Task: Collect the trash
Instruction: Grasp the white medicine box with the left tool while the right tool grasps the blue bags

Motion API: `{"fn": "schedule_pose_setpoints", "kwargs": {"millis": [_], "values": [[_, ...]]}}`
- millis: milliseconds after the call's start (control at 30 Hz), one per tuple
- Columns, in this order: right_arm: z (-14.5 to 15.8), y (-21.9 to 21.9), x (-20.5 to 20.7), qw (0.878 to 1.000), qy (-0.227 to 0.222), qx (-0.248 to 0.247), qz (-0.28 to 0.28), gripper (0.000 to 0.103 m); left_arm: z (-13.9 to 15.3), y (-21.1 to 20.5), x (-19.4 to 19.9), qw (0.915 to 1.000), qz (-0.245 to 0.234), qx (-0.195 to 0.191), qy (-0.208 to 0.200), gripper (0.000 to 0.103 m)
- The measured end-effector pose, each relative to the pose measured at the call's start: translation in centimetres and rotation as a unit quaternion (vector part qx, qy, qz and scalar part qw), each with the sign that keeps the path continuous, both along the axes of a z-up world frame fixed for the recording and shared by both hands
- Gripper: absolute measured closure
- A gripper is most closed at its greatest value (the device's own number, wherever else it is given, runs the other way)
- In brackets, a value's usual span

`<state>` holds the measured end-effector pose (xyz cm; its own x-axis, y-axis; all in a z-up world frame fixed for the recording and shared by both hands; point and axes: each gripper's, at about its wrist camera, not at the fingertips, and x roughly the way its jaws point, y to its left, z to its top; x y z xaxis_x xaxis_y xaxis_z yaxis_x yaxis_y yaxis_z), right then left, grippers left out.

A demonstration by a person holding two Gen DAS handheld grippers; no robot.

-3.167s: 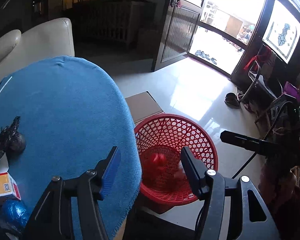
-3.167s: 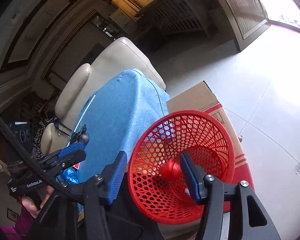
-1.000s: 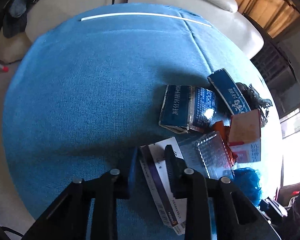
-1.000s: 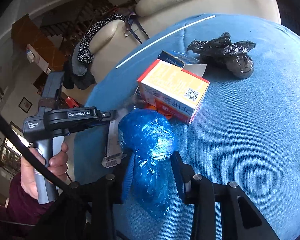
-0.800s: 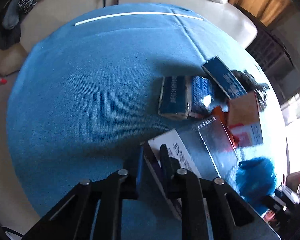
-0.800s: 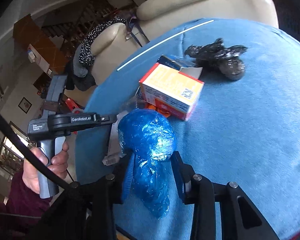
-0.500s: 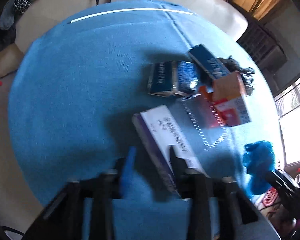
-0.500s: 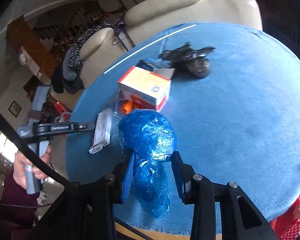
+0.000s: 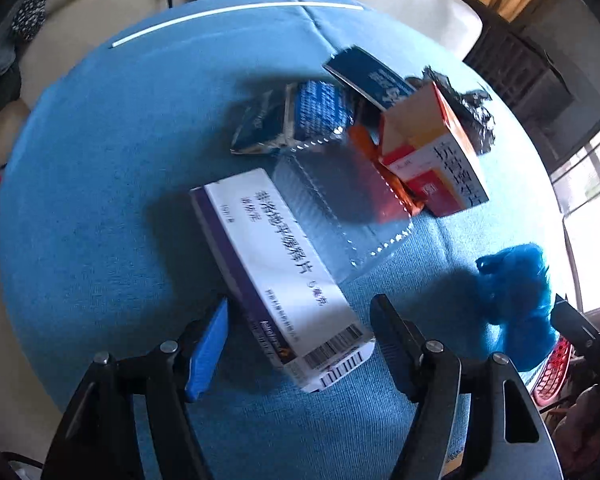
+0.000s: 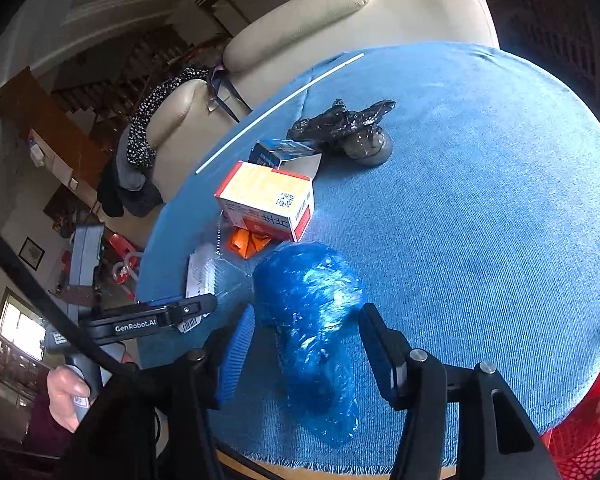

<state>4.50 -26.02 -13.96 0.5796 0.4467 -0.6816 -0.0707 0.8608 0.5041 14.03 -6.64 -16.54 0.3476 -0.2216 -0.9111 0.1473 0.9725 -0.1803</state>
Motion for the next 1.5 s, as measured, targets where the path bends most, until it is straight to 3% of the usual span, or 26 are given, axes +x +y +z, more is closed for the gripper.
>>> {"fn": "schedule_pose_setpoints", "kwargs": {"millis": [100, 200, 367, 433, 533, 567, 633, 767, 1000, 1167, 1333, 1500], "values": [[-0.1, 0.4, 0.4, 1.0, -0.001, -0.001, 0.006, 0.041, 0.4, 1.2, -0.1, 0.9999, 0.007, -0.005, -0.007, 0.032], [-0.5, 1.1, 0.9, 1.0, 0.005, -0.006, 0.013, 0.038, 0.5, 2.1, -0.3, 0.9999, 0.011, -0.001, -0.006, 0.043], [-1.5, 2.3, 1.3, 0.999, 0.019, -0.018, 0.021, 0.038, 0.4, 4.3, -0.7, 0.9999, 0.008, 0.004, -0.01, 0.051], [-1.5, 2.7, 1.1, 0.999, 0.013, -0.029, 0.026, 0.043, 0.7, 4.9, -0.9, 0.9999, 0.007, 0.01, -0.011, 0.053], [-1.2, 3.0, 0.8, 0.999, -0.003, -0.047, 0.025, 0.048, 1.1, 5.7, -1.4, 0.9999, 0.011, 0.004, -0.008, 0.053], [-1.2, 3.0, 0.7, 0.999, -0.004, -0.046, 0.025, 0.058, 1.5, 5.8, -1.4, 0.9999, 0.008, -0.003, -0.01, 0.053], [-1.3, 2.8, 0.8, 0.999, 0.001, -0.038, 0.025, 0.059, 2.2, 5.4, -1.6, 0.9997, 0.001, -0.013, -0.019, 0.052], [-1.5, 2.6, 0.7, 0.999, 0.001, -0.035, 0.023, 0.059, 3.1, 3.2, -1.8, 0.9991, -0.023, -0.012, -0.032, 0.031], [-1.0, 1.9, 0.0, 0.999, -0.014, -0.04, 0.013, 0.059, 0.4, 1.4, -0.6, 0.9999, -0.009, 0.01, 0.001, 0.031], [-1.0, 0.9, 0.0, 0.999, -0.012, -0.031, 0.007, 0.059, -0.1, 2.9, -0.5, 0.9998, 0.015, 0.009, 0.004, 0.032], [-1.1, 1.7, 0.0, 0.999, -0.015, -0.03, 0.019, 0.059, 0.1, 4.7, -1.1, 0.9998, 0.019, 0.004, 0.004, 0.05], [-1.0, 2.9, -0.3, 0.999, -0.018, -0.03, 0.04, 0.059, 0.5, 6.9, -2.1, 0.9996, 0.019, 0.022, -0.003, 0.051]]}}
